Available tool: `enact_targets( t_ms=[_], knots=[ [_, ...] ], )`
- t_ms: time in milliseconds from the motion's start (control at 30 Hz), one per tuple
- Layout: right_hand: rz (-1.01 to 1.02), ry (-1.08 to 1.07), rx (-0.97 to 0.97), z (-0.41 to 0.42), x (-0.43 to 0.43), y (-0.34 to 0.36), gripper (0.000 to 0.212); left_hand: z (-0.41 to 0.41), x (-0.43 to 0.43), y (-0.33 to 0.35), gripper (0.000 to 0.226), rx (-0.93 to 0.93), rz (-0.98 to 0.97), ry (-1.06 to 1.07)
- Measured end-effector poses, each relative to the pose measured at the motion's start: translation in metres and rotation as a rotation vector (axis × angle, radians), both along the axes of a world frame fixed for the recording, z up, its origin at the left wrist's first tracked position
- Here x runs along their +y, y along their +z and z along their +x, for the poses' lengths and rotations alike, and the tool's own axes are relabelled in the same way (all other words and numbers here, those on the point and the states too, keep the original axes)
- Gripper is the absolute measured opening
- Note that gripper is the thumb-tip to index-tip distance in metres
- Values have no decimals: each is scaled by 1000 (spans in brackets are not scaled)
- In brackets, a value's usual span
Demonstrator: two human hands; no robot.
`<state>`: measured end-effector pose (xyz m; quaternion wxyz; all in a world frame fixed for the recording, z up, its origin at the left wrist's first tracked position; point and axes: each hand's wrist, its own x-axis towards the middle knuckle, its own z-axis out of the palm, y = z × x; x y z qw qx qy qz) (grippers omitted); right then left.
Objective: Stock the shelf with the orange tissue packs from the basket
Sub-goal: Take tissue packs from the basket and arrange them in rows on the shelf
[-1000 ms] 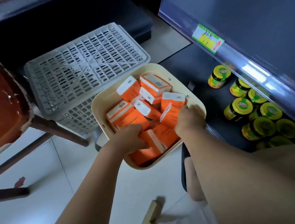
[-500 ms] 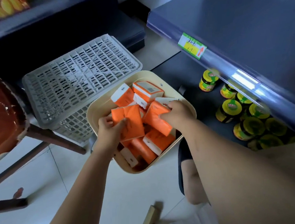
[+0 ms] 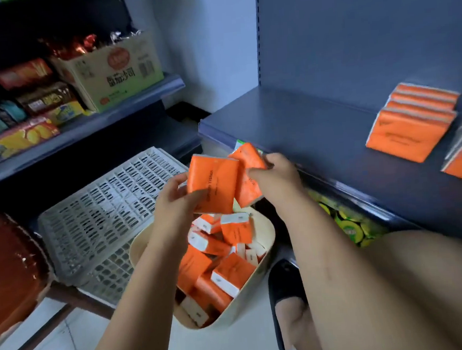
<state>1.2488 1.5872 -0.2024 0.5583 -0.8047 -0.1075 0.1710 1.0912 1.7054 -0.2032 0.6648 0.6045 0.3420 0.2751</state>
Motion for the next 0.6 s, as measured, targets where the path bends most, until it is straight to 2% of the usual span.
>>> enact_targets(
  t_ms=[133, 233, 333, 467, 600],
  knots=[
    [-116, -47, -205, 9, -37, 52, 20, 23, -26, 42, 38, -79, 151, -69],
    [-240, -141, -396, 18, -91, 86, 16, 43, -50, 73, 42, -129, 272, -164],
    [-270, -185, -611, 31, -155, 101, 17, 65, -78, 97, 44, -188, 405, -272],
    [-335, -194, -689, 40, -234, 112, 27, 106, -121, 119, 48, -247, 519, -416],
    [-521, -296, -866, 48, -292, 104, 38, 146, -164, 120, 49, -281, 609, -549]
  ],
)
